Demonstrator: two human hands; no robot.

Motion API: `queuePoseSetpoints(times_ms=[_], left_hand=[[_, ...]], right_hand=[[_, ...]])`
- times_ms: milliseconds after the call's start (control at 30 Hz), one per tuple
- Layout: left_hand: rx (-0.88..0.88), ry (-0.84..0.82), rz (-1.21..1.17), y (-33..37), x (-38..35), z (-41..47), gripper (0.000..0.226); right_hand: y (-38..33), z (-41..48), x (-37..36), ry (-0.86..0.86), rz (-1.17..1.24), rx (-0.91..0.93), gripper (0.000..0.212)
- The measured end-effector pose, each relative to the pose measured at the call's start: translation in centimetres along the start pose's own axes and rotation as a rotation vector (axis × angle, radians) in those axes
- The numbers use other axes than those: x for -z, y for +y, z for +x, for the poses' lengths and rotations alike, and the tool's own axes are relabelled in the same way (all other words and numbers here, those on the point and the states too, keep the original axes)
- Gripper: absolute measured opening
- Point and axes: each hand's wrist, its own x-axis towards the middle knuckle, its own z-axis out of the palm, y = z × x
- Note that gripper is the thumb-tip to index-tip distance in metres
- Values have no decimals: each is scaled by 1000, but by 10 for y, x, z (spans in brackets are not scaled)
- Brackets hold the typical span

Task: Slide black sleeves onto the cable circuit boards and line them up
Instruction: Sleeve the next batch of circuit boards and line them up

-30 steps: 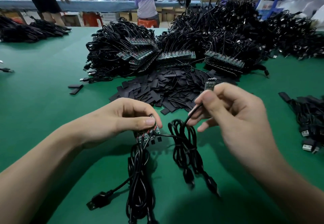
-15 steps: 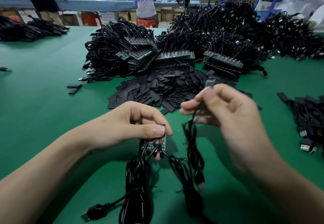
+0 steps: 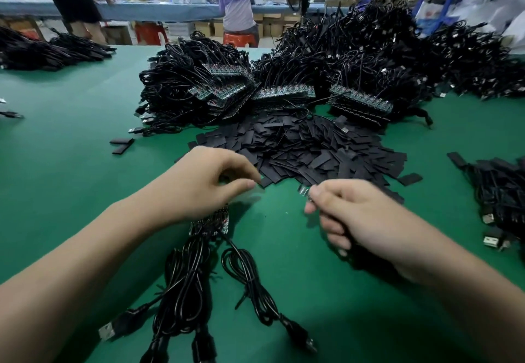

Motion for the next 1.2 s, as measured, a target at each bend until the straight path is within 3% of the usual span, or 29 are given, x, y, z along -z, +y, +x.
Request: queuePoseSetpoints(times_ms=[200,500,567,700,867,967,1067,1200], left_hand=[[-128,-135,350,8,-18,41,33],[-248,-6,459,8,-23,51,21],[-237,52,365,13,-20,46,17],[-107,15,-148,30,-11,28,12],[10,-7,-539,44,-18,-1,4],[35,44,-570,48,-22,-7,8],[-37,129,-366,48,-22,-12,27],[-98,220,-250,46,-19,-14,23]], right_hand=[[7,4,-9,89,-188,74,19],[10,6,-7,147,-149,142,18],[12,8,-6,174,-69,128,18],[10,9,-5,193,70,128,18],[2,1,-12,57,207,150,22],[0,-1,-14,55,214,143,20],[0,-1,-13,92,220,161,20],[4,2,-14,58,206,160,22]])
